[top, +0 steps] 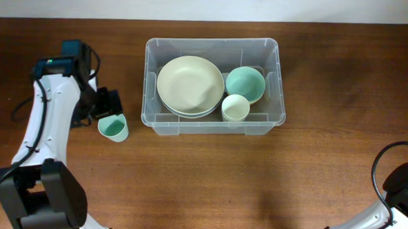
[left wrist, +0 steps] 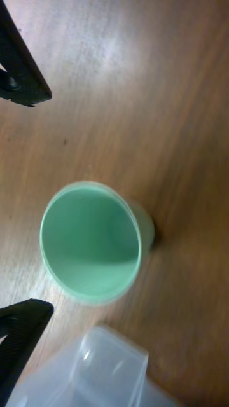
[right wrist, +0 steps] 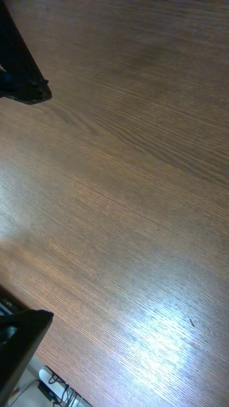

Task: Pack container
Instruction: 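Move the left gripper back left to the mint-green cup, then close the left gripper on the mint-green cup's rim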

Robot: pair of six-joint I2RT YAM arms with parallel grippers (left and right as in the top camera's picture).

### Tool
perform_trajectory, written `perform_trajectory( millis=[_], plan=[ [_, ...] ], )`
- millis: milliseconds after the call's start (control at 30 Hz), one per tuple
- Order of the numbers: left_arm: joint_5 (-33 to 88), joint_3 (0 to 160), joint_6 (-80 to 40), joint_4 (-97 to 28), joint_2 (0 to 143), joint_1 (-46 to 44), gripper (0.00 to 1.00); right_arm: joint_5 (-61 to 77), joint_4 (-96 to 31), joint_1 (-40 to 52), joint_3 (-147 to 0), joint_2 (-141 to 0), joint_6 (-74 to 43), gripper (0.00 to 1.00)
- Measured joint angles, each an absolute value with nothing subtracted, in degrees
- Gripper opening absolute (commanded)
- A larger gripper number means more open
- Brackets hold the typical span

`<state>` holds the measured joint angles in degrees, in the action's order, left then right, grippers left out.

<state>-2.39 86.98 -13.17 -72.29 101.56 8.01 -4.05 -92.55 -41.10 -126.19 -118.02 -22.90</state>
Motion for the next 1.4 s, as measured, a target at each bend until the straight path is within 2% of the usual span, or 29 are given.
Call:
perform_trajectory(
  millis=[233, 1000, 1067, 1200, 1233, 1400],
  plan=[
    [-2.42, 86.28, -12.88, -72.34, 101.56, 13.10, 0.99, -4.05, -92.58, -41.10, -126.19, -118.02, -22.92, 0.99],
    [0.67, 74.26, -9.54, -59.35, 101.56, 12.23, 0.97, -4.05, -92.58, -41.10, -126.19, -118.02, -22.90, 0.99],
    [0.73, 73.76, -9.39, -58.98, 101.56, 12.23, 0.84, -4.05, -92.55, -41.10, -126.19, -118.02, -22.90, 0.99],
    [1.10, 73.65, -8.91, -58.85, 101.56, 12.23, 0.32, -4.05, -92.55, -41.10, -126.19, -118.02, -22.92, 0.99],
    [1.19, 73.65, -8.82, -58.87, 101.56, 12.23, 0.25, -4.05, -92.58, -41.10, -126.19, -118.02, -22.90, 0.99],
    [1.30, 73.65, -8.75, -58.85, 101.56, 12.23, 0.03, -4.05, -92.55, -41.10, -126.19, -118.02, -22.90, 0.99]
  ],
)
